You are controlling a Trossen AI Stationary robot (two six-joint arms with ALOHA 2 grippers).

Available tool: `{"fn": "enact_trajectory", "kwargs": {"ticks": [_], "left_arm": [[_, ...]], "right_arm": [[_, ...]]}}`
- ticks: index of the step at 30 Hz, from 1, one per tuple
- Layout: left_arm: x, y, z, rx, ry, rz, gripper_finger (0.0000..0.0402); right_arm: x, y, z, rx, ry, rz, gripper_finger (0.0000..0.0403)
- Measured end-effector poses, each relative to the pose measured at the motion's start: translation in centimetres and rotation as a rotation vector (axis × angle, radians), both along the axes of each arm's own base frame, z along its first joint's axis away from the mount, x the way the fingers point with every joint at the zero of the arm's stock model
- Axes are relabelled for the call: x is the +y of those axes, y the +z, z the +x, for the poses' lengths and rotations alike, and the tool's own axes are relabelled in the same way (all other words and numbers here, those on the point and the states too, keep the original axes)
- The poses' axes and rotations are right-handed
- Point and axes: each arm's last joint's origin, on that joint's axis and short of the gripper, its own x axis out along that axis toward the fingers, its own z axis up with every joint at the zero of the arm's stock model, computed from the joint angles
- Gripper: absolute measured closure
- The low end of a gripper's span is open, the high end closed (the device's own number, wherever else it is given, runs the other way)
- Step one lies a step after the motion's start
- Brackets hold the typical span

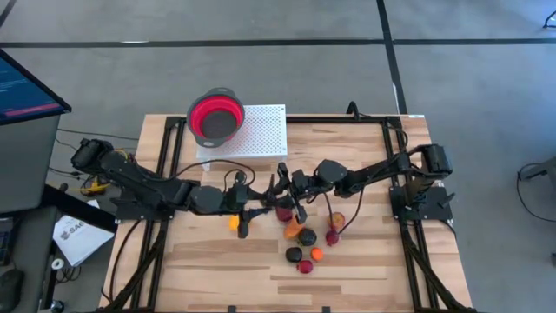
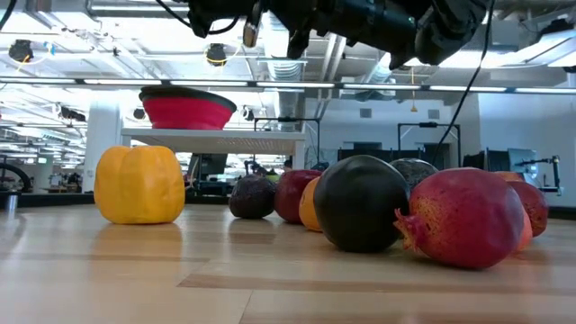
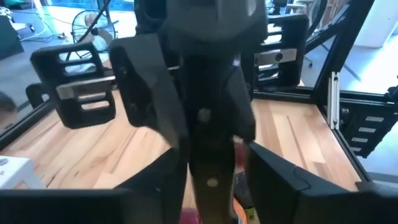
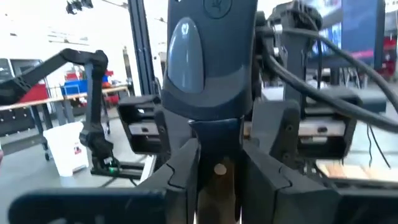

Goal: Pick & Place Fruit
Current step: Put the black knife on the shelf

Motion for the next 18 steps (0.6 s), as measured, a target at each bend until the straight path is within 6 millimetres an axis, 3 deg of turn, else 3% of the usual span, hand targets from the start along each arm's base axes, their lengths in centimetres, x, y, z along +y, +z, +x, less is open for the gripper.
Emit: {"fn": "enact_trajectory", "kwargs": {"ticks": [3,7,10,13,18], "left_arm": [[0.1,-0.2,-0.1,0.028,0.001,0.018,0.0211],[0.5,-0.3,-1.3,0.132,0.005,0.09,0.0149],[1.2,-0.1,-2.9,0.189,0.142,0.115,0.0118],[1.9,0.5,-4.8,0.193,0.311,0.14,0.0109],[1.4,1.7,-6.8,0.141,0.376,0.157,0.0115]], "right_arm": [[-0.3,1.0,-0.4,0.061,-0.046,0.004,0.0323],[-1.4,3.5,-1.6,0.18,-0.245,0.004,0.0323],[-2.9,5.7,-2.5,0.312,-0.417,0.028,0.0323],[-5.0,7.3,-2.7,0.466,-0.568,0.076,0.0323],[-9.8,8.2,-1.5,0.665,-0.731,0.189,0.0321]]}}
